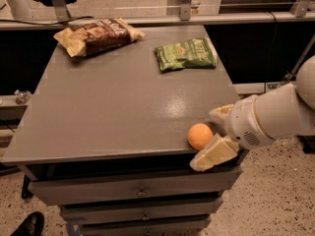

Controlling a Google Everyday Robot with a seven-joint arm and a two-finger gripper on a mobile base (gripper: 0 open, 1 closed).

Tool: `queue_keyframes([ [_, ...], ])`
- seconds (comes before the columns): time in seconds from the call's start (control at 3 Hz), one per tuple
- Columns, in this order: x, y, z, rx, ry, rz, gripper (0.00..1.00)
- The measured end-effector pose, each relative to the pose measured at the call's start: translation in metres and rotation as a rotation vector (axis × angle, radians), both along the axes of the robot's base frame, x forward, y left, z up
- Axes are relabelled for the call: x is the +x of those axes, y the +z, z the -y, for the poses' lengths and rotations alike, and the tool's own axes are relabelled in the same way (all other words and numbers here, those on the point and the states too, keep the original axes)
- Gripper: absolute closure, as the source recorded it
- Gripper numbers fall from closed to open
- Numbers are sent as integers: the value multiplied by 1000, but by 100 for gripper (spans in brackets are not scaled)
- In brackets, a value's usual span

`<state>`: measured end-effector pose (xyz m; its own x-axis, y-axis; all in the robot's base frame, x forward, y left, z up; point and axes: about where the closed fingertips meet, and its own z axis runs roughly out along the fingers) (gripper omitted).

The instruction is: Move orange near brown chip bag

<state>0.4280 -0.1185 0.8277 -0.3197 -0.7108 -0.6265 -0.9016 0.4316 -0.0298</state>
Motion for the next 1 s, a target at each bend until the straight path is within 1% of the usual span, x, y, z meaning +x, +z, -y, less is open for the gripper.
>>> queue_keyframes([
  [0.33, 2, -2, 4, 11, -32, -14, 41],
  [0.67, 6, -1, 9, 16, -56, -17, 64],
  [1.0, 24, 14, 19, 23, -84, 8, 87],
])
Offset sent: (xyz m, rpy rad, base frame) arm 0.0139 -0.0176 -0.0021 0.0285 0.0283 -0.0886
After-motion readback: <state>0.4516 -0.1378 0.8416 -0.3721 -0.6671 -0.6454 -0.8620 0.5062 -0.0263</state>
